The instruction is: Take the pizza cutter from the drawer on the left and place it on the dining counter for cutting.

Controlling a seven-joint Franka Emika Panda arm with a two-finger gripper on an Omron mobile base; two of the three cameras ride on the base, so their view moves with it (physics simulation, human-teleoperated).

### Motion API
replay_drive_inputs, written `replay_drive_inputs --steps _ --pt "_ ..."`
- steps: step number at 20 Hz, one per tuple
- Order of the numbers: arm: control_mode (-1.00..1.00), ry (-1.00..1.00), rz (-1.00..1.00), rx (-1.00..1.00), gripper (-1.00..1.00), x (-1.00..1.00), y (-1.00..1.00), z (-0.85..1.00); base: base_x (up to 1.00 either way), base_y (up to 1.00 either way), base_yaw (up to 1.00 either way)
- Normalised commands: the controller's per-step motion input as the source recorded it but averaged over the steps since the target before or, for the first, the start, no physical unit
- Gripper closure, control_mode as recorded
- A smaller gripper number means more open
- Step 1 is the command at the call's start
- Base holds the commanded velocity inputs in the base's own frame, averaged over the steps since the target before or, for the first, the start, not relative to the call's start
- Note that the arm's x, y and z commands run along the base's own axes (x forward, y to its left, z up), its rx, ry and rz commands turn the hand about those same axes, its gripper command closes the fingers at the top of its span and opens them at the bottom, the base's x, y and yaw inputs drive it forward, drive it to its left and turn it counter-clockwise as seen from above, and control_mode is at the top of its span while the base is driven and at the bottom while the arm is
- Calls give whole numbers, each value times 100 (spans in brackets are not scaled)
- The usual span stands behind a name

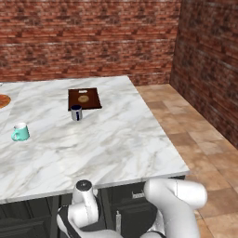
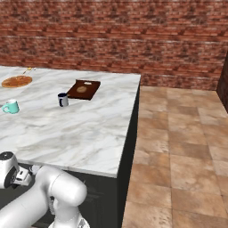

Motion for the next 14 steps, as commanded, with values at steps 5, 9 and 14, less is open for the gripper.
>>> replay_drive_inputs --steps 5,9,14 --pt "-100 0 0 0 100 -47 31 -48 0 0 0" --pt "-100 0 0 0 100 -56 37 -48 0 0 0" --pt "-100 0 0 0 100 -53 40 -47 0 0 0"
